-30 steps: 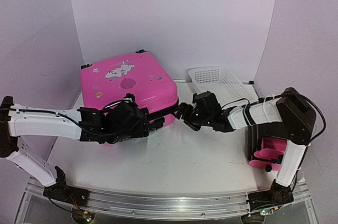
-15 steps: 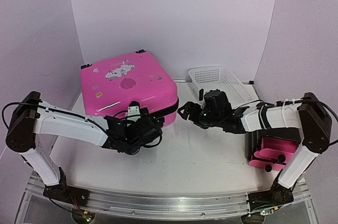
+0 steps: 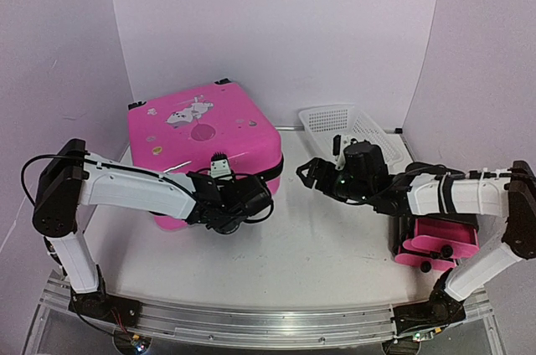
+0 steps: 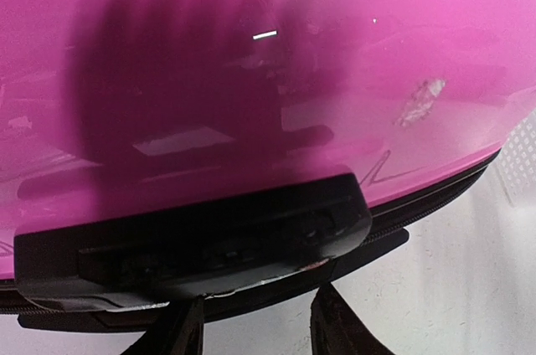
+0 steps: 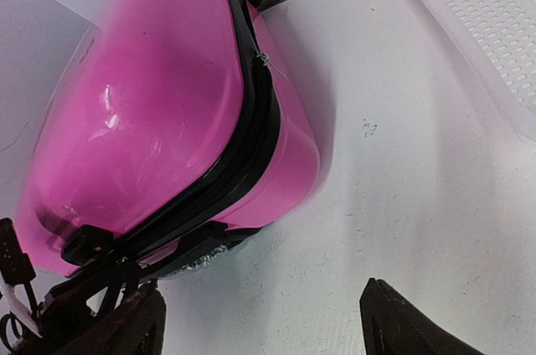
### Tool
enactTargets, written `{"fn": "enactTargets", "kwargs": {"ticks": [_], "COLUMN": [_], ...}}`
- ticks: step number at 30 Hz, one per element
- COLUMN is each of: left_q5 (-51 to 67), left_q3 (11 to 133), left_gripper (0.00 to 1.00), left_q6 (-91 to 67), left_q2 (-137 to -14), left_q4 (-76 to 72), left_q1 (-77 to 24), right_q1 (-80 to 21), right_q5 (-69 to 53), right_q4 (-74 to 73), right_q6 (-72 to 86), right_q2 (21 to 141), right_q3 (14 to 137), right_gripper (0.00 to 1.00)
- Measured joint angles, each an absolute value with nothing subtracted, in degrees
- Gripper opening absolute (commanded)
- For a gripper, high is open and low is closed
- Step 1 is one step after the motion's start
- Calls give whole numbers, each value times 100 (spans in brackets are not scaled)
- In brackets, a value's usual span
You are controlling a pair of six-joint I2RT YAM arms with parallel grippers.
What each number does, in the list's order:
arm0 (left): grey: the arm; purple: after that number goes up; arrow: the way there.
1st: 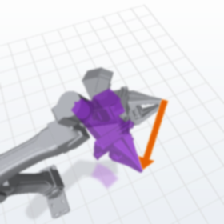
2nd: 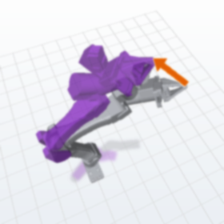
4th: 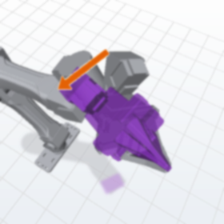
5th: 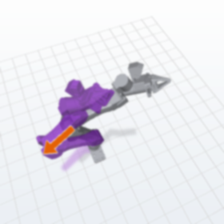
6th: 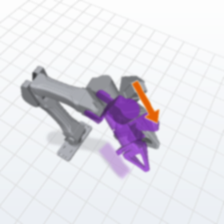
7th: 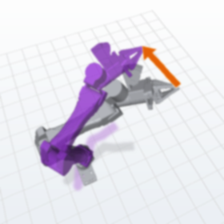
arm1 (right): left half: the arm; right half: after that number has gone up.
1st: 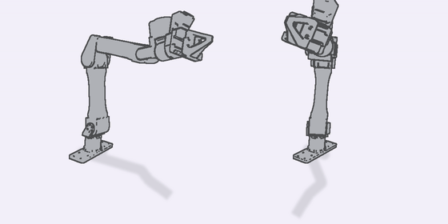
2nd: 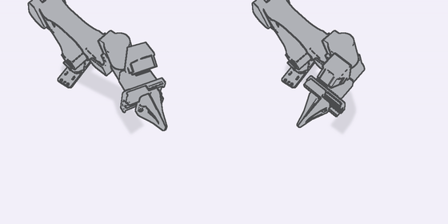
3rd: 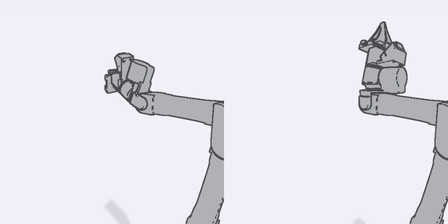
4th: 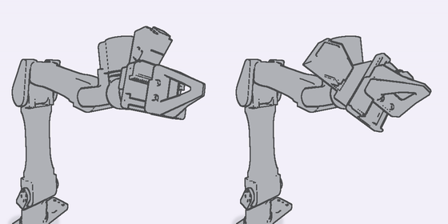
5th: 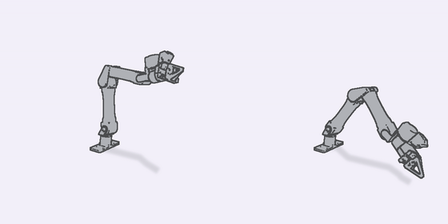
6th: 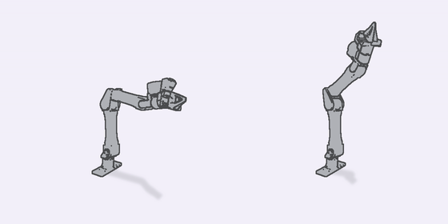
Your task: Open, take out, and arrange the luggage
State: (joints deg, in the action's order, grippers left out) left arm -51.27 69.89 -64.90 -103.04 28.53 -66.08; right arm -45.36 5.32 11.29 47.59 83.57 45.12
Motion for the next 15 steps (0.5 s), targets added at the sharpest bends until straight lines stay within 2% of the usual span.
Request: {"fn": "enactTargets", "kwargs": {"ticks": [10,15], "left_q5": [-5122,-5131], "left_q3": [6997,6997], "left_gripper": [35,16], "left_q6": [-6383,-6287], "left_q2": [-10315,-10315], "left_q4": [3002,3050], "left_q1": [-6499,-6477], "right_q1": [-4536,-4536], "right_q5": [563,556], "right_q4": [1070,1050], "right_q6": [4650,4644], "right_q2": [8195,8195], "right_q3": [4449,4449], "right_gripper": [81,81]}}
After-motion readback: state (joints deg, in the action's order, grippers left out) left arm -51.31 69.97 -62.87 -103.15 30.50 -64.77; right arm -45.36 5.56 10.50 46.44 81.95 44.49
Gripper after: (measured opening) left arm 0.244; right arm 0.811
